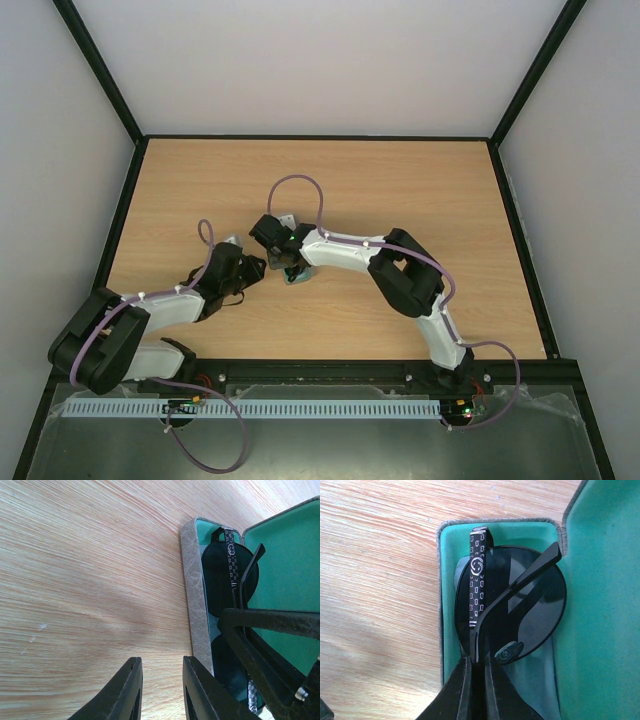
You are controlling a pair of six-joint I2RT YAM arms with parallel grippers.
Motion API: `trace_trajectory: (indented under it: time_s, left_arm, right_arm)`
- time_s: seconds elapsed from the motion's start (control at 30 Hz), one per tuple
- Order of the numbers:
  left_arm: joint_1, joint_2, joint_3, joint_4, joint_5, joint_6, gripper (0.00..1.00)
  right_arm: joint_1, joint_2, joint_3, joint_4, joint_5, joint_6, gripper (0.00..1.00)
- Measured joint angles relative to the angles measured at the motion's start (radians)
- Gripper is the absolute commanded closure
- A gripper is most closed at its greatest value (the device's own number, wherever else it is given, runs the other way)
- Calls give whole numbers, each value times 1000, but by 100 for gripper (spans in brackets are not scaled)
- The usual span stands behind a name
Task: Organize the sunglasses
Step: Adjust the sunglasses in the sunglasses case.
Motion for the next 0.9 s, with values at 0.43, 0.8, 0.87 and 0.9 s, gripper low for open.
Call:
trace_trajectory:
  time_s: [0.43, 0.8, 0.87, 0.9]
  left_arm:
    - [0, -4, 0, -5, -5, 0, 74]
    - [0, -17, 0, -20, -11, 0, 74]
    - [0, -17, 0, -21, -11, 0, 74]
    - [0, -17, 0, -21, -11, 0, 74]
  right_arm:
    - [0, -7, -11, 23, -22, -1, 79]
    - [1, -7, -9, 14, -11, 1, 66]
    - [5, -7, -8, 7, 0, 1, 64]
    - [8, -7, -5, 1, 5, 1, 62]
